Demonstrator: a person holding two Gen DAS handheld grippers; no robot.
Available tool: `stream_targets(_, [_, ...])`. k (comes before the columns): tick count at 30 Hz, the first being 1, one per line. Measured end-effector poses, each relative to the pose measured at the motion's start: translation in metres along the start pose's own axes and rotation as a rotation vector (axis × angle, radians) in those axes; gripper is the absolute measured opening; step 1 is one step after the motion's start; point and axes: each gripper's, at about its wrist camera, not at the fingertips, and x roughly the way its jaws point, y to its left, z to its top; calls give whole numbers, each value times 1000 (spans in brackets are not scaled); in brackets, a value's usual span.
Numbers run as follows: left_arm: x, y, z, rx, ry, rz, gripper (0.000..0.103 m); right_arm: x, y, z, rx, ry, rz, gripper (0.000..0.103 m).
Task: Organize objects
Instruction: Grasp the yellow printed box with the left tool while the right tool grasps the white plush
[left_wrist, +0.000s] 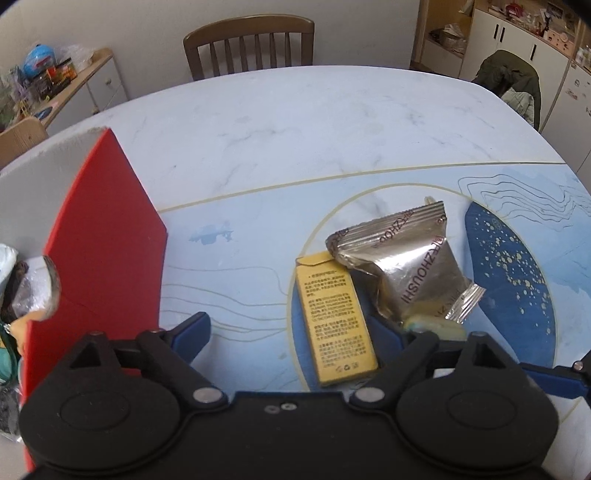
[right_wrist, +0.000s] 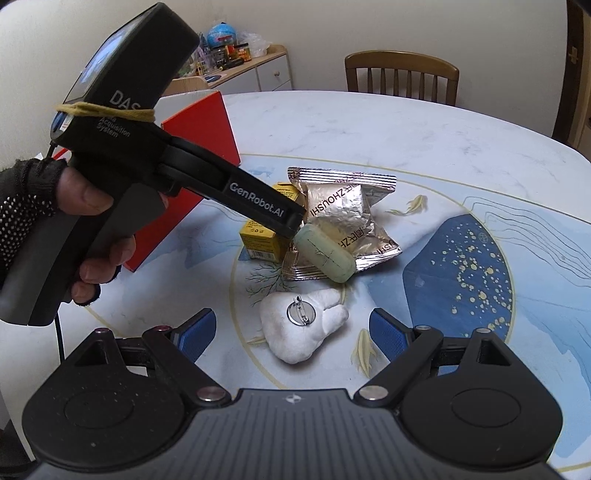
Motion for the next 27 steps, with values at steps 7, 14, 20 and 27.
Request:
stream_targets(7, [8, 0, -4, -8, 5, -15, 73, 12, 0, -1, -13, 18, -2, 87])
stream_targets(14, [5, -3, -2, -4, -10, -42, 50, 20, -6, -1, -3, 33, -20, 71])
stream_targets(20, [3, -4, -2, 2, -14, -59, 29, 21, -9, -1, 6, 35, -22, 61])
stream_targets(27, [-1, -2, -4, -7, -3, -57, 29, 21, -5, -1, -1, 35, -26, 54])
